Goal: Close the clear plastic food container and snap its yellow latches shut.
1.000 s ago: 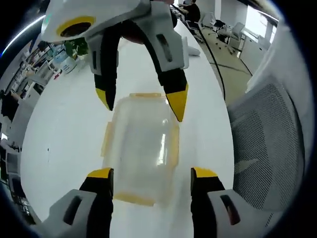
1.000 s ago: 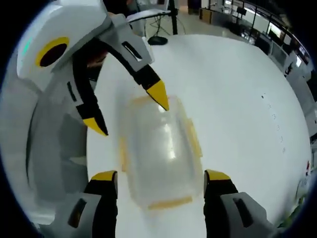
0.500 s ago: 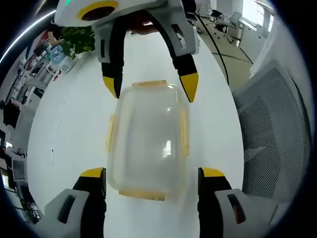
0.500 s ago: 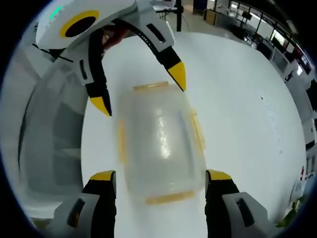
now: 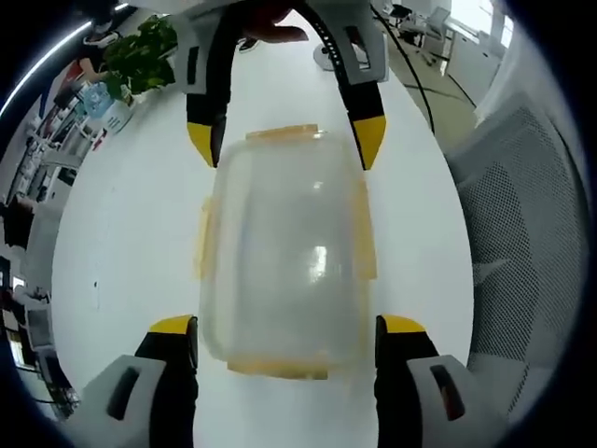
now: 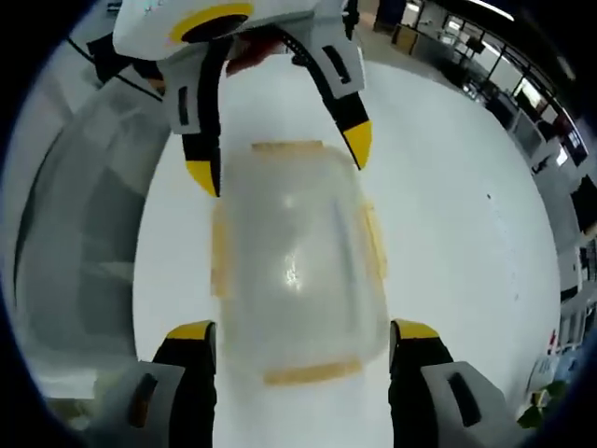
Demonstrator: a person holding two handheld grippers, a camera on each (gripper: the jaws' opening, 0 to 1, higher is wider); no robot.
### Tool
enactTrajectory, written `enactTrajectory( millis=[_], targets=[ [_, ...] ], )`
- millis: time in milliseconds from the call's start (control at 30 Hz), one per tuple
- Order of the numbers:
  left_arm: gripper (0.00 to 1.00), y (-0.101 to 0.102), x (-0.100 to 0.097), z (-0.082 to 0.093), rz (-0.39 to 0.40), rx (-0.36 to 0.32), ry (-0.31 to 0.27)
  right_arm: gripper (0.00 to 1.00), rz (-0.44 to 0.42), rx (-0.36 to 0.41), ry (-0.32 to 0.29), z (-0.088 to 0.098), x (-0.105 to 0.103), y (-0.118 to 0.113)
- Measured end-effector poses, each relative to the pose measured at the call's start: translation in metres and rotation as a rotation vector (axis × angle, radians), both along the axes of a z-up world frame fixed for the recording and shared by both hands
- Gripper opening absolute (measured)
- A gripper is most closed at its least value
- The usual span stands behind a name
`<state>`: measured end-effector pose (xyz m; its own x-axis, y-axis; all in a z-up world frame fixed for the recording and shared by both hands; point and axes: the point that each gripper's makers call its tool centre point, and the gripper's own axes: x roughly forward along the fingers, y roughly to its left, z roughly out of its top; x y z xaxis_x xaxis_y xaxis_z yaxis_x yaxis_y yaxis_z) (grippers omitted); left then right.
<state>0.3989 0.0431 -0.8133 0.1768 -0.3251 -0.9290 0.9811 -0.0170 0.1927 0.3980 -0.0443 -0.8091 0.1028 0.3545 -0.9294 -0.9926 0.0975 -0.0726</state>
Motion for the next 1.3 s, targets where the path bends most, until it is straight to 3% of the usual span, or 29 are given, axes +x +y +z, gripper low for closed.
enactTrajectory(
  millis=[633, 1300],
  targets=[
    [0.80, 0.000, 0.004, -0.007, -0.032, 0.036, 0.003, 0.73, -0.009, 0.012, -0.001, 0.000, 0.000, 0.002],
    [0.80, 0.008, 0.000, -0.008, -0.038, 0.011, 0.008, 0.73, -0.026, -0.018, 0.006, -0.002, -0.006, 0.011]
  ],
)
